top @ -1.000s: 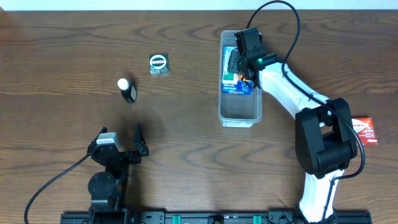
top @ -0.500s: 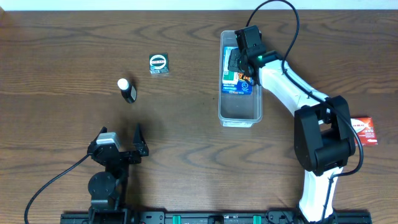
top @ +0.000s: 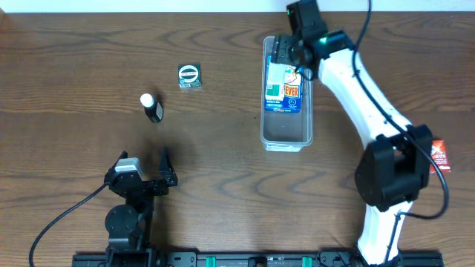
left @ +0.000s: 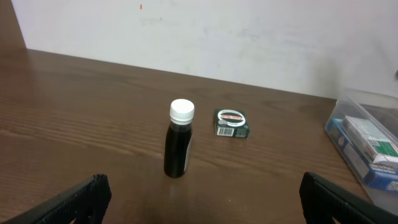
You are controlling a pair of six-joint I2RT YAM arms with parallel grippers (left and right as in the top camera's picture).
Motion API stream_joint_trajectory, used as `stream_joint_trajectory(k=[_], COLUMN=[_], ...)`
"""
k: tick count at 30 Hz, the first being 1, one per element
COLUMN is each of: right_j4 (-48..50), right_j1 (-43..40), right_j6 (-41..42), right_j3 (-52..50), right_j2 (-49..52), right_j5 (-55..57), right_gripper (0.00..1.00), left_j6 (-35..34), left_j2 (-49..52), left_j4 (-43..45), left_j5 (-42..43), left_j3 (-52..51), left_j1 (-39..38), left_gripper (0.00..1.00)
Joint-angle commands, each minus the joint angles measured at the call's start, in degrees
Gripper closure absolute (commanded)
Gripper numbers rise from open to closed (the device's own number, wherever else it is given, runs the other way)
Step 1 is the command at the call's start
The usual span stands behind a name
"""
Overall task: Pack container
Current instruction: 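Withdraw the right gripper right toward the red-orange box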
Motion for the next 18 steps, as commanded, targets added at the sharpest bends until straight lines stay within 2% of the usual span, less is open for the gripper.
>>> stream_joint_trajectory(k=[1, 6, 10, 18], right_j4=[-3.8, -13.4, -21.7, -38.5], right_j1=[-2.3, -4.4, -6.2, -12.8], right_j6=[-0.4, -0.4, 1.6, 2.4], right_j3=[4.0, 4.5, 4.5, 4.5], right_j2=[-7.3, -14.4, -19.6, -26.6], right_j5=[0.3, 4.2, 6.6, 8.5], right_gripper=[0.15, 0.1, 0.01, 0.01], left_j6=[0.4, 0.4, 0.4, 0.4], left_j2=[-0.4, -0.4, -0.4, -0.4], left_j4=[-2.2, -2.2, -2.2, -2.2], left_j5=[-1.5, -1.5, -1.5, -1.5], left_j3=[-1.1, -1.1, -1.1, -1.1], left_j1=[-0.2, -0.2, -0.2, -0.2], left_gripper=[0.02, 0.02, 0.02, 0.02])
